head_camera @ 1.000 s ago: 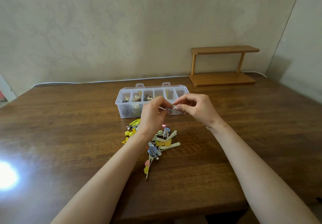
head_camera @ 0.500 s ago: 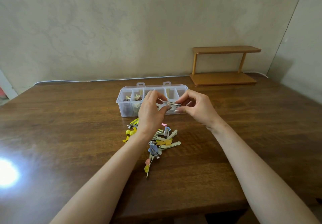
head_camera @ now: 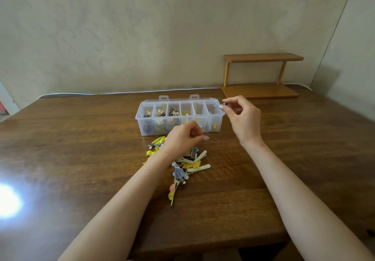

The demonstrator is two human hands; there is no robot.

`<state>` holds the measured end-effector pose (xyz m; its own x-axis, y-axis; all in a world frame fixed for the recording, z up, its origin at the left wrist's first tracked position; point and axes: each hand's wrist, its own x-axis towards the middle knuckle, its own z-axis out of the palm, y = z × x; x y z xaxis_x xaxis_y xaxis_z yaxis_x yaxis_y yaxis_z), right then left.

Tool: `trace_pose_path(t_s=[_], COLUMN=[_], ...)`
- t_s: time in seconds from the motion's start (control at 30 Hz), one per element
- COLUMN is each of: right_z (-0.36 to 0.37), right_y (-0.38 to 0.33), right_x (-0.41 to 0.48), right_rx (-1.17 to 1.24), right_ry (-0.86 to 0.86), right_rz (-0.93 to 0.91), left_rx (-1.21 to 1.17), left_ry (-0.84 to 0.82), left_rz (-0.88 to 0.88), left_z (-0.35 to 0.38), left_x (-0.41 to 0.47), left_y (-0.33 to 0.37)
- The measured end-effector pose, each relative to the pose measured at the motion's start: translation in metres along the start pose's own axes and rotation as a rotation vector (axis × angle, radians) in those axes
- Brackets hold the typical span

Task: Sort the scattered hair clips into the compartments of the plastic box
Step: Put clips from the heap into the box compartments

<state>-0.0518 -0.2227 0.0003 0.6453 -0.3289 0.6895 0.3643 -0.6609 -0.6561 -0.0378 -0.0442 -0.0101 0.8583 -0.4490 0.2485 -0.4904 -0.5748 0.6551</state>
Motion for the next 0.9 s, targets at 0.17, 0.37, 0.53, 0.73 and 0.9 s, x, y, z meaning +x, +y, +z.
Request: trace_pose_path(t_s=[0.17,0.37,0.53,0.73,0.9], right_z=[0.0094,0.0081,0.0059,0.0043,0.0036], right_y=[0.0092,0.0101,0.0095,0.0055,0.0017], right_x=[0.0018,0.0002,-0.0011,-0.003,-0.0035], right_rx=[-0.142,-0.206,-0.205,-0.155,-0.124], right_ry=[-0.073,-0.106,-0.124,-0.158,-0.16], right_rz=[-0.025,-0.06,-0.066,-0.06,-0.072], left_rx=[0.053,0.055,0.069,0.085,0.076], left_ry=[-0.142,-0.226,-0.298,-0.269,-0.311], left_rz=[0.015,0.031,0.03,0.039,0.039], left_z=[0.0003,-0.0064,-0.0072,-0.0051,-0.0066], left_x=[-0.0016,-0.0006,-0.0015,-0.0019,-0.0034], left_y=[-0.0003,-0.0019,-0.002,0.0005,0.0033])
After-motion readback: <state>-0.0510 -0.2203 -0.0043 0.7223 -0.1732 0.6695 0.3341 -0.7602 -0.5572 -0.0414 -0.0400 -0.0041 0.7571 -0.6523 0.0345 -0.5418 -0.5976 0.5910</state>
